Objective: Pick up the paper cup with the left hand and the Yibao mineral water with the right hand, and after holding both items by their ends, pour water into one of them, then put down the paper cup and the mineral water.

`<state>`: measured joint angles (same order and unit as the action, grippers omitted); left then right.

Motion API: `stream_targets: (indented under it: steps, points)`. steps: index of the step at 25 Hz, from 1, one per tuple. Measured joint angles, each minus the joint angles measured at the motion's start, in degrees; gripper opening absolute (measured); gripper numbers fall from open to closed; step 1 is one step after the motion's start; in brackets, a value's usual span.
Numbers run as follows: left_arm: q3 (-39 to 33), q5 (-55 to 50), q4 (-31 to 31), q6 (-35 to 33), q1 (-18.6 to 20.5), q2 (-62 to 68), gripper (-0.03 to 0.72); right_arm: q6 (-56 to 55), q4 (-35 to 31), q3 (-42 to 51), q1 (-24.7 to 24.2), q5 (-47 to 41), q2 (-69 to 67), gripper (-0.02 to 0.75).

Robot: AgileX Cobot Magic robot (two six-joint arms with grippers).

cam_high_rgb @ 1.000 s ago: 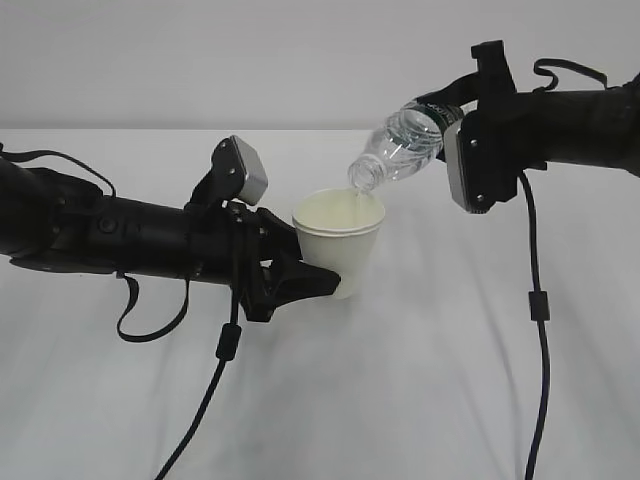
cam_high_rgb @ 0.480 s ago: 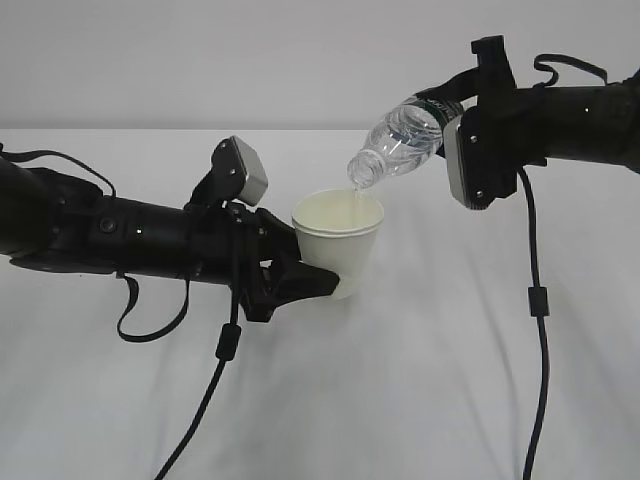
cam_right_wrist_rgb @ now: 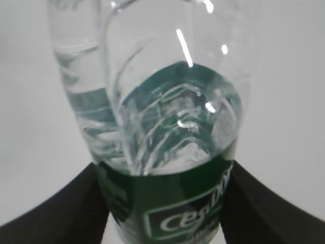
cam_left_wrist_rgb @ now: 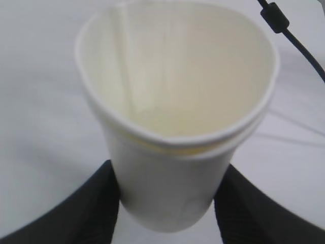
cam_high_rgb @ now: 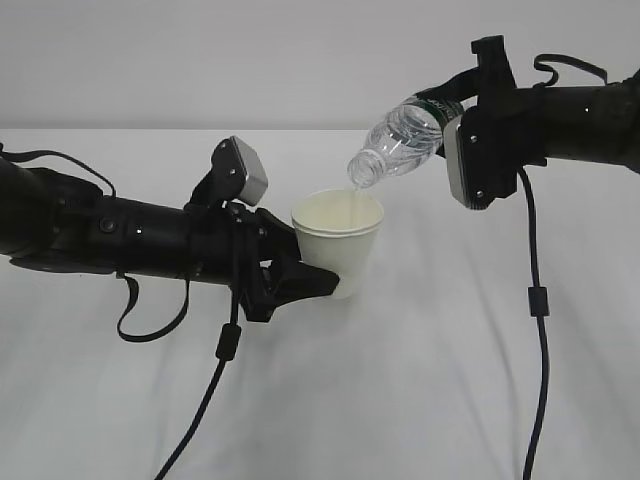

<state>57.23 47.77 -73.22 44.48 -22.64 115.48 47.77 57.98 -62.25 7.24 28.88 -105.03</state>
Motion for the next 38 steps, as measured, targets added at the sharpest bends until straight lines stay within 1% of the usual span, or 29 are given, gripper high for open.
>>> stream_targets:
  steps: [38]
  points:
    - [0.0,0.6,0.0,0.1,0.0,0.0,0.392,0.0,0.0,0.0,0.0,0.0,0.0,0.456]
